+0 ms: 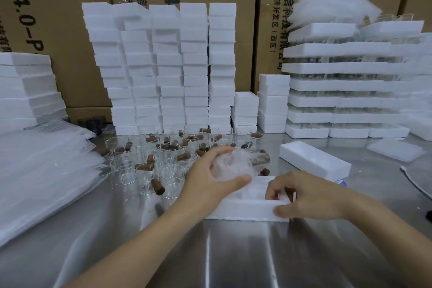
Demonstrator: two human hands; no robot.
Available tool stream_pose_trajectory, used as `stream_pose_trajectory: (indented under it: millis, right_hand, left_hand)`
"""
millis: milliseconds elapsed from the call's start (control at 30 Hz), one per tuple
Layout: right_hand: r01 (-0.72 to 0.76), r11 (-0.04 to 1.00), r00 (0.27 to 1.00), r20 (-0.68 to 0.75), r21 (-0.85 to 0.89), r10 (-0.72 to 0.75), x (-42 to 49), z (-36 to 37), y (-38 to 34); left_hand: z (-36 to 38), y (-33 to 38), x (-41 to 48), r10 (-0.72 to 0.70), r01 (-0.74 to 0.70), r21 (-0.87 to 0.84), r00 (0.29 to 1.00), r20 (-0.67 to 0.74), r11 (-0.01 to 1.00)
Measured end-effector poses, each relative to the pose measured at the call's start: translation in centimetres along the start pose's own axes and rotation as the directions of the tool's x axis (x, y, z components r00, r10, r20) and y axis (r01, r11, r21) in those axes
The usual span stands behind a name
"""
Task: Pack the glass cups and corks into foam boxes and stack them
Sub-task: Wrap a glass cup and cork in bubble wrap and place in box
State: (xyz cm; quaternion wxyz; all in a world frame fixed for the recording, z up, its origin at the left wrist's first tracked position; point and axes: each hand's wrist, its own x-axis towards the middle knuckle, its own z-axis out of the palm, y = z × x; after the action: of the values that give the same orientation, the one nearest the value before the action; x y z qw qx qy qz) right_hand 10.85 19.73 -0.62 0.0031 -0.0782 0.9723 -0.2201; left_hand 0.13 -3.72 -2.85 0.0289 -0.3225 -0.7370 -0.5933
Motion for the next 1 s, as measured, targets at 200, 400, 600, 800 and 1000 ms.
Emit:
stream_pose_trajectory:
  millis: [200,400,600,800,1000]
  right_hand:
    - [0.009,1.000,1.000,-0.001,0.004,-0.009,0.2,-0.1,0.4]
    - [0.014,1.000,1.000,-0.015,-0.014,-0.015,0.4,-0.1,0.8]
    - [-0.013,1.000,1.000,-0.011,-0.023,0.013,0.3,-0.1,0.8]
    - [-0.016,0.999,1.000,-0.027,-0.028,0.015,0.5,0.0,1.1]
    - [0.006,1.000,1.000,-0.022,-0.006,-0.006,0.5,0.0,1.1]
  left_hand:
    - [0.2,-1.1,0.1,-0.014,-0.002,0.188,0.996,0.084,0.982]
    - [-0.3,-1.6,0.7,-0.061,0.036,0.240,0.993,0.099,0.970]
    - [-0.5,-1.8,0.4,-0.087,0.040,0.302,0.986,0.143,0.952]
    - [-0.5,-1.6,0.6,-0.138,0.057,0.334,0.965,0.223,0.941]
    - [-0.4,-1.4,0.3,-0.172,0.058,0.409,0.953,0.249,0.911]
